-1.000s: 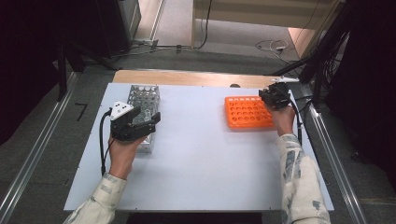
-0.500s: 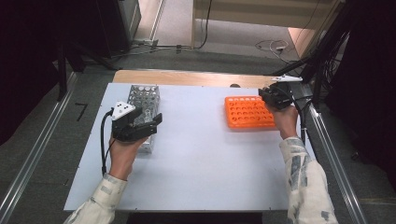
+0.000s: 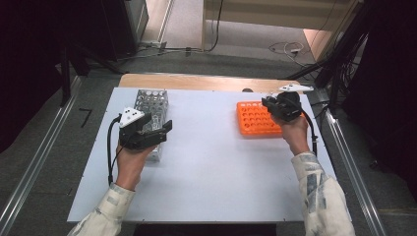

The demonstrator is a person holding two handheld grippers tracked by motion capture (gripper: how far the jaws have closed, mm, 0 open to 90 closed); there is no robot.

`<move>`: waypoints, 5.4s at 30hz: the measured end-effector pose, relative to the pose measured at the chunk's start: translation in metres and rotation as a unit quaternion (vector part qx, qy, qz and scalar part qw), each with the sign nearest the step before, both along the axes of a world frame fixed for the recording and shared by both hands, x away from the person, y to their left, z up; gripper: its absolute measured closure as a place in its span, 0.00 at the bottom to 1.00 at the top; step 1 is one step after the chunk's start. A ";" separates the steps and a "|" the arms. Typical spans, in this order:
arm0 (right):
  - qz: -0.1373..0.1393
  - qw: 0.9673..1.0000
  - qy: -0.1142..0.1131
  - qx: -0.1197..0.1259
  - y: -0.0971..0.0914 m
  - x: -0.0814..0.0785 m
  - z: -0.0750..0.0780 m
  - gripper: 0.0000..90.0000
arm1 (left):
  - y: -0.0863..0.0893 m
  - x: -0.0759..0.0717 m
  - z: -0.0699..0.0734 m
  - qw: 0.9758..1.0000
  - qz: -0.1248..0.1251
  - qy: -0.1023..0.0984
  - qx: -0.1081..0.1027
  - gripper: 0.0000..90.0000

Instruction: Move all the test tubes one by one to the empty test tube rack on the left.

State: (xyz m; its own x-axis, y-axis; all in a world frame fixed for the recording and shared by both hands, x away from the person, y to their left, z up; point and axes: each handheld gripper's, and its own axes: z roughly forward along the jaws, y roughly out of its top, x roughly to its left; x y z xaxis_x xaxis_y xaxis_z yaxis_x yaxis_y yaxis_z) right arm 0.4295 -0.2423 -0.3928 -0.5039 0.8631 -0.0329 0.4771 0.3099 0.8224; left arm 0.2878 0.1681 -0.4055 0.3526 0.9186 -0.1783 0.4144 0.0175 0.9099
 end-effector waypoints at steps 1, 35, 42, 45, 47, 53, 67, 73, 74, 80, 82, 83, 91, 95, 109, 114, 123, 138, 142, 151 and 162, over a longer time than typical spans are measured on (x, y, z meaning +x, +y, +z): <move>0.008 1.000 0.002 0.000 0.004 -0.003 0.001 0.82 | -0.001 0.000 0.000 1.000 -0.001 0.000 0.000 0.24; 0.220 0.974 0.056 -0.015 0.158 -0.076 -0.041 0.82 | -0.033 -0.003 -0.008 0.998 -0.060 0.013 0.020 0.28; 0.240 0.969 0.063 -0.013 0.173 -0.085 -0.044 0.82 | -0.046 -0.003 -0.011 0.996 -0.084 0.012 0.033 0.36; 0.247 0.967 0.065 -0.017 0.179 -0.089 -0.045 0.82 | -0.050 -0.004 -0.013 0.994 -0.096 0.011 0.041 0.47; 0.251 0.966 0.064 -0.020 0.182 -0.090 -0.046 0.82 | -0.051 -0.003 -0.013 0.994 -0.103 0.011 0.041 0.55; 0.259 0.963 0.065 -0.023 0.188 -0.094 -0.047 0.82 | -0.056 -0.003 -0.017 0.992 -0.117 0.014 0.051 0.67; 0.258 0.964 0.068 -0.021 0.186 -0.096 -0.045 0.81 | -0.059 -0.003 -0.019 0.991 -0.113 0.009 0.070 0.83; 0.260 0.963 0.065 -0.018 0.184 -0.095 -0.043 0.70 | -0.059 -0.003 -0.019 0.992 -0.111 0.010 0.066 0.84; 0.261 0.963 0.064 -0.018 0.182 -0.095 -0.042 0.65 | -0.059 -0.003 -0.019 0.992 -0.109 0.009 0.065 0.84; 0.249 0.966 0.070 -0.015 0.170 -0.093 -0.043 0.43 | -0.057 -0.001 -0.017 0.993 -0.102 0.010 0.061 0.84; 0.237 0.968 0.075 -0.016 0.164 -0.093 -0.045 0.37 | -0.056 -0.001 -0.016 0.993 -0.099 0.009 0.058 0.84; 0.236 0.969 0.076 -0.020 0.161 -0.092 -0.047 0.35 | -0.055 -0.001 -0.015 0.994 -0.098 0.008 0.055 0.84; 0.207 0.975 0.085 -0.016 0.133 -0.090 -0.051 0.28 | -0.047 0.004 -0.006 0.996 -0.079 0.006 0.040 0.84; 0.194 0.977 0.085 -0.013 0.120 -0.090 -0.051 0.28 | -0.042 0.010 0.000 0.997 -0.068 0.005 0.037 0.84; 0.182 0.980 0.085 -0.011 0.101 -0.091 -0.049 0.28 | -0.017 0.025 0.011 0.999 -0.023 0.011 0.024 0.84; 0.181 0.980 0.081 -0.012 0.099 -0.091 -0.048 0.28 | -0.011 0.030 0.016 1.000 -0.011 0.010 0.021 0.84; 0.180 0.980 0.080 -0.007 0.098 -0.091 -0.046 0.28 | -0.007 0.039 0.020 1.000 0.004 0.007 0.023 0.84; 0.178 0.981 0.077 -0.002 0.095 -0.091 -0.044 0.28 | 0.010 0.053 0.021 0.998 0.055 0.007 0.036 0.84; 0.175 0.981 0.078 -0.001 0.094 -0.091 -0.044 0.28 | 0.014 0.053 0.020 0.997 0.064 0.007 0.041 0.84; 0.175 0.982 0.078 -0.002 0.093 -0.091 -0.044 0.28 | 0.018 0.054 0.014 0.996 0.075 0.010 0.053 0.84; 0.175 0.981 0.079 -0.005 0.094 -0.091 -0.045 0.28 | 0.014 0.054 0.000 0.995 0.073 0.019 0.070 0.83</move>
State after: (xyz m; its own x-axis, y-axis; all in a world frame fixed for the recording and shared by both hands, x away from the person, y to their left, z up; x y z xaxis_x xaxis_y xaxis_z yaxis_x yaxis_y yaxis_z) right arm 0.3389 -0.1484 -0.4373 -0.7687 0.6365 0.0630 0.4621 0.4845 0.7428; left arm 0.3418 0.1820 -0.4051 0.2091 0.9763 -0.0555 0.4514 -0.0460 0.8911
